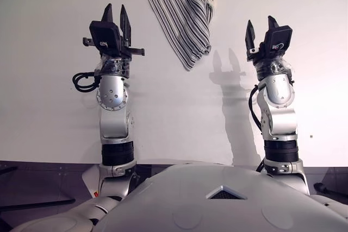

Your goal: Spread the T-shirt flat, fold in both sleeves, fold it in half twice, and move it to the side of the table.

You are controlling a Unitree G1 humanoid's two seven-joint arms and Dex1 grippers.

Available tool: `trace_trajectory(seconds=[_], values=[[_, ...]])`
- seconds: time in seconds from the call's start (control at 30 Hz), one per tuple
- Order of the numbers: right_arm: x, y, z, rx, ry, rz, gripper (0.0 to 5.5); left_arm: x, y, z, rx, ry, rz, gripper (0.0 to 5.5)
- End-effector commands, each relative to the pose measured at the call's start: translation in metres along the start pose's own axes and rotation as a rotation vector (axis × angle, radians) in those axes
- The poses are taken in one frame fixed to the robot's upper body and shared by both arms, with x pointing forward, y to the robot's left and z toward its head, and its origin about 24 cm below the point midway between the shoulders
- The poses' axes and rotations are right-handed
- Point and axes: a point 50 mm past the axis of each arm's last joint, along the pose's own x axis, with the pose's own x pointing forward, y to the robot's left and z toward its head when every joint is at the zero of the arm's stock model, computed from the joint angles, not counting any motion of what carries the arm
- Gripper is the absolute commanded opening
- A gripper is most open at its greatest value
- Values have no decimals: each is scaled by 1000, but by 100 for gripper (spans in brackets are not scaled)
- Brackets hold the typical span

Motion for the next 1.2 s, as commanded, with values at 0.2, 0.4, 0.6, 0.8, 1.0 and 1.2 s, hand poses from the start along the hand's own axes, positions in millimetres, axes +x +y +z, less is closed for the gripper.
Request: trace_trajectory(seconds=[0.2,0.4,0.6,0.8,1.0,1.2], values=[[4,1,2,-5,-8,1,249,6,0,0,8,4,-2,129],[30,30,28,8,-64,311,249,10,1,1,11,-2,-7,129],[43,55,33,-45,100,853,249,17,6,0,36,8,-8,129],[62,39,-11,-162,310,941,249,17,6,1,40,10,-32,129],[74,39,-44,-206,378,947,249,18,4,4,43,11,-80,129],[53,36,-73,-262,452,1098,249,19,3,7,50,13,-113,129]])
